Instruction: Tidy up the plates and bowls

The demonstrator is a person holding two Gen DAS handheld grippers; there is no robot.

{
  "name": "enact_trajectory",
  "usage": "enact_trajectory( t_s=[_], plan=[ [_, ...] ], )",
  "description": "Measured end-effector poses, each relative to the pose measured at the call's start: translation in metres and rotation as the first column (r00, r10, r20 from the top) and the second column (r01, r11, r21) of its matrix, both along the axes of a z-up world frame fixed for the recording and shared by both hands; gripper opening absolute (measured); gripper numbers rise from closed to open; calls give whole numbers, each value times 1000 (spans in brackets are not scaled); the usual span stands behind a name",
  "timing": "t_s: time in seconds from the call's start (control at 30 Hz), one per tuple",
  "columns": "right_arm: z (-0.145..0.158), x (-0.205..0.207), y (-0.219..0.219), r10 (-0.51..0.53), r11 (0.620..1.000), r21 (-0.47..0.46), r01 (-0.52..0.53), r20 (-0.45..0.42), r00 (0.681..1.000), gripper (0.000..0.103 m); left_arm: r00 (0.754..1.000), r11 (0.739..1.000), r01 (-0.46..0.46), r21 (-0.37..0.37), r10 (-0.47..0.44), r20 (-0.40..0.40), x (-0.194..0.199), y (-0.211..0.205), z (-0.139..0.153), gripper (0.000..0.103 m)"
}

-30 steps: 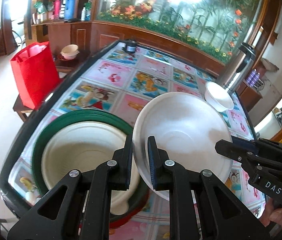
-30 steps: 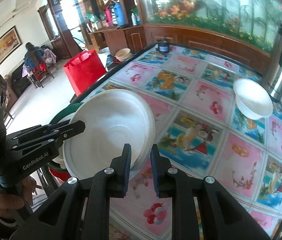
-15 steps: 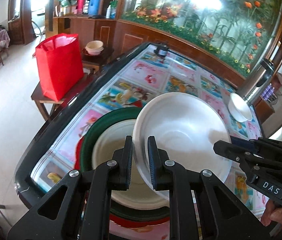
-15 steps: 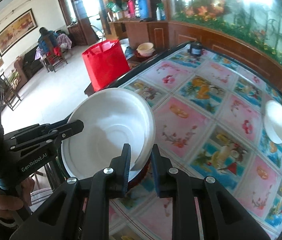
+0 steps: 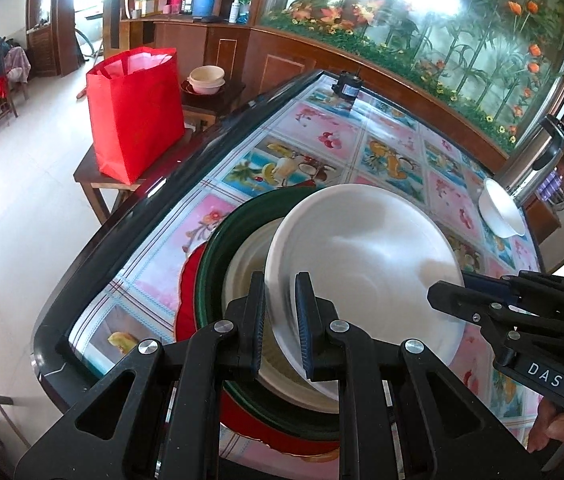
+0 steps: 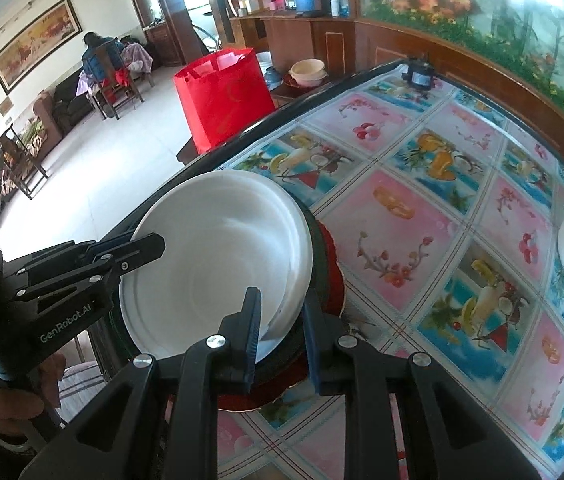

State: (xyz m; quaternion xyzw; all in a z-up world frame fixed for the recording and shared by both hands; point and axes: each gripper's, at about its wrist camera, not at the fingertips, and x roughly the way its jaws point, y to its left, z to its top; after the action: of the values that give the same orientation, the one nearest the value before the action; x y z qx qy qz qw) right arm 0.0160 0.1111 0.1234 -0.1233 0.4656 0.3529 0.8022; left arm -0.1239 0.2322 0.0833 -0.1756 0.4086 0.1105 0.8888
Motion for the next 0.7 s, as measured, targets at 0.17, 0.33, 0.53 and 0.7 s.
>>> enact_trajectory(
  t_s=[0.17,0.33,0.53,0.7],
  plan=[
    [-7,-1,6,8,1000,-18,-8,-11,1000,23,1000,1000,-11,15,11,-6,-1,2,-5,14],
    [-9,-3,8,12,1000,-24,-12,-22,1000,23,1000,999,-15,32,16,-12,1,1,-11,14],
    [-13,-1,7,5,1000,-25,-6,-35,999,24,1000,999,-12,38,13,-24,4,0,-16,14],
    [-12,-1,7,9,1000,-15,-10,-44,999,26,1000,999,-11,47,12,-24,5,-1,-17,14]
  ],
)
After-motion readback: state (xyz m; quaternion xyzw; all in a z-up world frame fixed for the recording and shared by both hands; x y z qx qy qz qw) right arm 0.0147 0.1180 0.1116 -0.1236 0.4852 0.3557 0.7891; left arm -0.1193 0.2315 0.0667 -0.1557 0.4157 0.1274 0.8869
